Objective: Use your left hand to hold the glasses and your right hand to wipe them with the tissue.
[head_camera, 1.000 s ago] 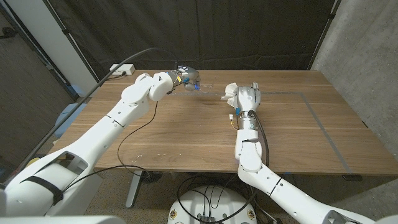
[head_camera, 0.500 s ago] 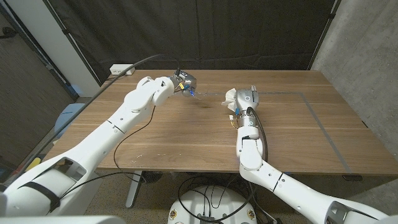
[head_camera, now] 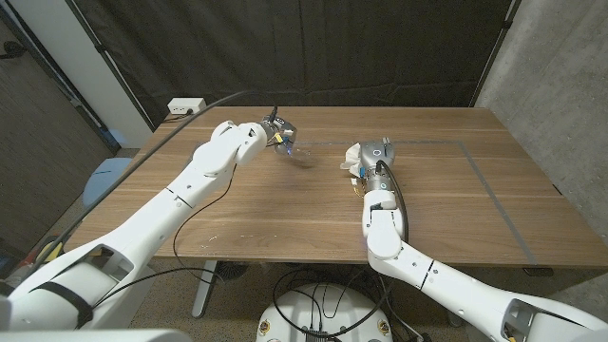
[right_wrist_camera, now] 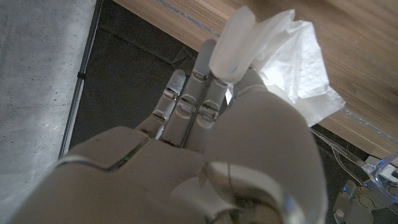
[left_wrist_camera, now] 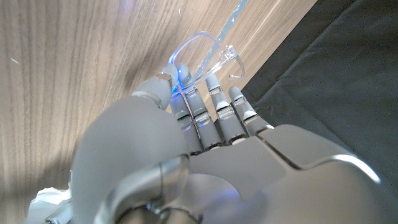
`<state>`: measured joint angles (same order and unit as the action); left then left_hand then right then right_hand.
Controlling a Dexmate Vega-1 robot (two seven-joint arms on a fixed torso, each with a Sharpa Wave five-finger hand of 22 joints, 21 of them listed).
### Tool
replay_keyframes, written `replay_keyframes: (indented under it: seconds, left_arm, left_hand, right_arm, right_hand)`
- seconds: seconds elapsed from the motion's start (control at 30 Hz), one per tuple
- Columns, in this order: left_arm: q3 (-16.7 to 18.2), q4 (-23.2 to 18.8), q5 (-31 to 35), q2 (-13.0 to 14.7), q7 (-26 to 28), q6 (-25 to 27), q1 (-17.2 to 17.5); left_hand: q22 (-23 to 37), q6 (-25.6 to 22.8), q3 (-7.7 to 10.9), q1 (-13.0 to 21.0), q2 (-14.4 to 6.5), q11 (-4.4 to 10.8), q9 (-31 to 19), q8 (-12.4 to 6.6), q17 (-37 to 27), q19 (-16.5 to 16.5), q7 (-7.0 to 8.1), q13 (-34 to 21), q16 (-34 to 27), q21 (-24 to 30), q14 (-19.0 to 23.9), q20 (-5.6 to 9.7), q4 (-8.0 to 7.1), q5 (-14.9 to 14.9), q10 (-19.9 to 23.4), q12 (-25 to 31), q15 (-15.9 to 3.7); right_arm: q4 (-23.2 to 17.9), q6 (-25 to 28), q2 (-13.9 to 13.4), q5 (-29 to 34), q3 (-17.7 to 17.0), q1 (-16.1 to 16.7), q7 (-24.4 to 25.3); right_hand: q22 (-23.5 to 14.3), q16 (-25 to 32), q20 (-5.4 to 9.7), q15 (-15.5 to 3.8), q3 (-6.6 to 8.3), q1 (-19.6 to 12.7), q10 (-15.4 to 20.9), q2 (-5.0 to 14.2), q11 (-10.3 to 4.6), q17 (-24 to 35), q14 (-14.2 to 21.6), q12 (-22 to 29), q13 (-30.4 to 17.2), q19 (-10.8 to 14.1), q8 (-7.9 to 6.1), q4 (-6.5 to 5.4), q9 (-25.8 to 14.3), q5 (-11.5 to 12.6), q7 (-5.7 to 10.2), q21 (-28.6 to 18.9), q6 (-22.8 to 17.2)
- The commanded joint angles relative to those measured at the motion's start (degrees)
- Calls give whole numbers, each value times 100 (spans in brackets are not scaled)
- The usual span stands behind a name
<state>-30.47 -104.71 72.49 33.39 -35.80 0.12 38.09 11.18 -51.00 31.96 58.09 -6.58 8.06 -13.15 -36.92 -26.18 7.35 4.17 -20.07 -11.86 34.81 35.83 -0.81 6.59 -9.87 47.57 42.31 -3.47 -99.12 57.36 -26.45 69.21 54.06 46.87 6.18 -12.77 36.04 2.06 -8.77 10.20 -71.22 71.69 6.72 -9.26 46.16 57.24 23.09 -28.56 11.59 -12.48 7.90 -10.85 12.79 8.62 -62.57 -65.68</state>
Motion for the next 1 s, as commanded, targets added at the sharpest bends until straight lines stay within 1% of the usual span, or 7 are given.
replay_keyframes:
  seconds: [0.03,0.5,0.77,0.83,0.9,0.93,1.0]
  left_arm:
    - [-75,116,237,-61,-266,-60,-6]
    - [-14,343,31,-128,-188,-216,26]
    - [-12,413,21,-126,-140,-209,23]
    - [-16,404,53,-113,-133,-200,28]
    - [-18,400,62,-107,-141,-203,26]
    - [-11,389,54,-99,-170,-206,23]
    - [-13,369,86,-86,-188,-198,20]
  left_hand:
    - [16,-384,2,17,-11,17,4,20,-14,-21,-303,2,-22,30,-6,36,49,-16,16,-4,-912]
    - [12,-449,-48,82,41,151,76,43,-42,-16,-243,119,-87,45,89,34,122,8,73,-67,-944]
    - [10,-413,-61,84,37,109,115,93,-33,-21,-216,195,-78,50,76,14,116,13,31,-143,-931]
    - [10,-406,-64,88,36,146,125,107,-30,-15,-194,205,-67,55,52,27,117,13,-6,-169,-932]
    - [9,-348,-82,73,52,155,139,145,-27,-18,-172,220,-62,57,40,31,110,16,-69,-208,-917]
    - [9,-247,-105,41,73,170,151,200,-19,-36,-170,236,-35,53,-23,33,92,19,-125,-246,-900]
    - [8,-134,-159,-8,141,210,165,264,-12,-64,-128,263,-14,45,-87,39,83,28,-204,-302,-890]
  right_arm:
    - [-44,96,-95,203,121,-113,-796]
    - [152,15,-98,254,83,-324,-1517]
    - [240,8,-115,294,116,-449,-1838]
    - [228,23,-116,323,127,-455,-1910]
    - [227,38,-102,328,113,-436,-1876]
    - [227,52,-97,353,107,-402,-1768]
    - [216,56,-88,366,90,-366,-1667]
  right_hand:
    - [10,-46,475,-474,37,28,-11,22,-45,-1,35,-65,6,-30,13,-24,-27,-27,18,-74,6]
    - [56,-104,478,-475,35,60,-2,24,-68,-40,39,-122,2,-64,19,-29,-33,-41,38,-136,32]
    - [87,-211,456,-477,50,71,-92,42,-58,-102,-44,-205,-13,-112,50,-28,-46,-51,76,-186,151]
    - [126,-420,360,-481,81,84,-330,46,-48,-238,-220,-403,60,-196,80,-21,-58,-61,120,-219,303]
    - [177,-689,319,-482,77,246,-608,34,-49,-428,-405,-661,178,-240,115,-84,-68,-78,144,-234,582]
    - [199,-881,282,-478,80,348,-835,25,46,-576,-522,-860,284,-269,146,-115,-63,-73,144,-230,807]
    - [226,-1233,227,-465,101,506,-1230,-17,81,-848,-695,-1131,465,-308,166,-141,-37,-54,208,-199,1100]
